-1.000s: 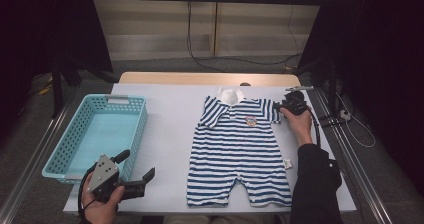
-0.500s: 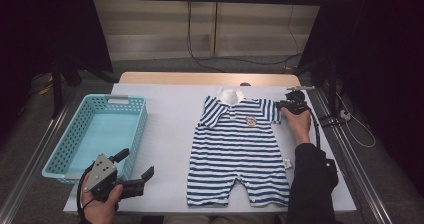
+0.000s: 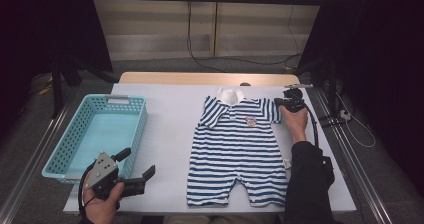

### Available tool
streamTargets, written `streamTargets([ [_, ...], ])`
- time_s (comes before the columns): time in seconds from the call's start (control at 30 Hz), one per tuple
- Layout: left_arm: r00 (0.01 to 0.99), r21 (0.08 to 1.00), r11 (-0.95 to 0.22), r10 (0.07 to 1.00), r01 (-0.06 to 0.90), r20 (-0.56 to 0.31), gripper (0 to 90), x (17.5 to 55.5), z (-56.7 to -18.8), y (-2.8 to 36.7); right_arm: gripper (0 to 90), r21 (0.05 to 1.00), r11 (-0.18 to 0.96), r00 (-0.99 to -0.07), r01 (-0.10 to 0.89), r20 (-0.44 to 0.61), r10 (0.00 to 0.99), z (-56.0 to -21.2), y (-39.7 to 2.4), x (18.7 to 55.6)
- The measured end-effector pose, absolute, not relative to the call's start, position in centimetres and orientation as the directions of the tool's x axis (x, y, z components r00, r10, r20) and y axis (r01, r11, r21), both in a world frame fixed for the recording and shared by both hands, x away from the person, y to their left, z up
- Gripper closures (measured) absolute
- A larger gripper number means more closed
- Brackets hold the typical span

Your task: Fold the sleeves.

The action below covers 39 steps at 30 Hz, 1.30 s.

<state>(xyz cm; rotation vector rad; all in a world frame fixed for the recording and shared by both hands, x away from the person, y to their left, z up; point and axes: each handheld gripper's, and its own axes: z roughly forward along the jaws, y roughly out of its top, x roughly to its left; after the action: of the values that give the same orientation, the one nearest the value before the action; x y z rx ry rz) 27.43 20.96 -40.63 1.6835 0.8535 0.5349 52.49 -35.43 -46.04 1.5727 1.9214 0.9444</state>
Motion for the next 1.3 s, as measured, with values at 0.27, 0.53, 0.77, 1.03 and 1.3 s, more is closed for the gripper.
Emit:
streamTargets([
  [0.27,0.631,0.958,-0.114,0.771,0.264,-0.082,3.1,27.6,-40.6,21.1,89.2,0.795,0.101,-0.248,0.599,0.064,0.967,-44.8,-35.1,52.0],
  [0.53,0.633,0.956,-0.116,0.770,0.271,-0.086,3.1,27.6,-40.6,21.1,89.2,0.815,0.135,-0.280,0.564,0.034,0.959,-44.2,-34.9,51.4],
  [0.77,0.634,0.957,-0.122,0.770,0.263,-0.076,3.1,27.6,-40.6,21.1,89.3,0.828,0.151,-0.312,0.539,0.031,0.950,-43.6,-34.4,50.7],
  [1.03,0.632,0.957,-0.129,0.772,0.261,-0.068,3.1,27.5,-40.5,21.1,89.3,0.843,0.166,-0.364,0.511,0.038,0.931,-42.7,-33.0,50.3],
  [1.3,0.632,0.956,-0.136,0.772,0.261,-0.063,3.1,27.5,-40.5,21.1,89.5,0.844,0.180,-0.404,0.506,0.047,0.913,-42.9,-31.3,50.2],
])
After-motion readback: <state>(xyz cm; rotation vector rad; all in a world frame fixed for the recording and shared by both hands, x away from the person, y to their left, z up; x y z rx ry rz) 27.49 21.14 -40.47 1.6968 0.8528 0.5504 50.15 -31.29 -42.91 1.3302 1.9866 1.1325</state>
